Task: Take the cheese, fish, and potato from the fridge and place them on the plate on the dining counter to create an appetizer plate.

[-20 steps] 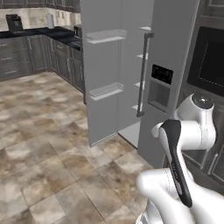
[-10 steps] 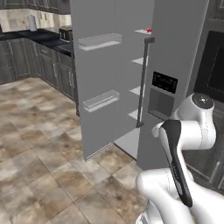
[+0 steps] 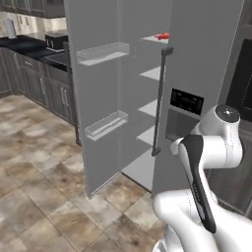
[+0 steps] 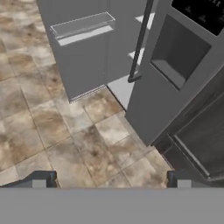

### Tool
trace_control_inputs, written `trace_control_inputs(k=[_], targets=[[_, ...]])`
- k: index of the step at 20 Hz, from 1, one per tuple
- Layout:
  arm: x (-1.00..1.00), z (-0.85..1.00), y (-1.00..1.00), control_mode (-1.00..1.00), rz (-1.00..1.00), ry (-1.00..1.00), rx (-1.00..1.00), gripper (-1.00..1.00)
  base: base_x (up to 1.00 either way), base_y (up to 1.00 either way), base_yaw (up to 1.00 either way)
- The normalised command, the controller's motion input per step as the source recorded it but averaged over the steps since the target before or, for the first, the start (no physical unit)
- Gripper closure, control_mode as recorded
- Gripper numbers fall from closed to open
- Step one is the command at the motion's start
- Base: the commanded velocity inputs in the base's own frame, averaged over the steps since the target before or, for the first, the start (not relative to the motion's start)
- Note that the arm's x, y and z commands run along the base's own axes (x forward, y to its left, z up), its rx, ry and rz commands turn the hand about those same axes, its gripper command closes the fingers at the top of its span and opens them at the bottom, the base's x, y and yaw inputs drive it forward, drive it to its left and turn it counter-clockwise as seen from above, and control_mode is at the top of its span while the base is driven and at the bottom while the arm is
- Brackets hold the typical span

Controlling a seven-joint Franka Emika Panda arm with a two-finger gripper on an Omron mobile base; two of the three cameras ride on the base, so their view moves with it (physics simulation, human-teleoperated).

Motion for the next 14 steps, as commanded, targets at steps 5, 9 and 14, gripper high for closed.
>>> trace_control_inputs(k=[5,9,14], targets=[[0.0,0.0,0.0,1.0,0.0,0.0,0.0,-1.0,0.59,0.0,-0.29],[0.0,0.0,0.0,1.0,0.0,0.0,0.0,-1.0,0.57,0.0,-0.27],[0.0,0.0,0.0,1.0,0.0,0.0,0.0,-1.0,0.58,0.14,-0.26]])
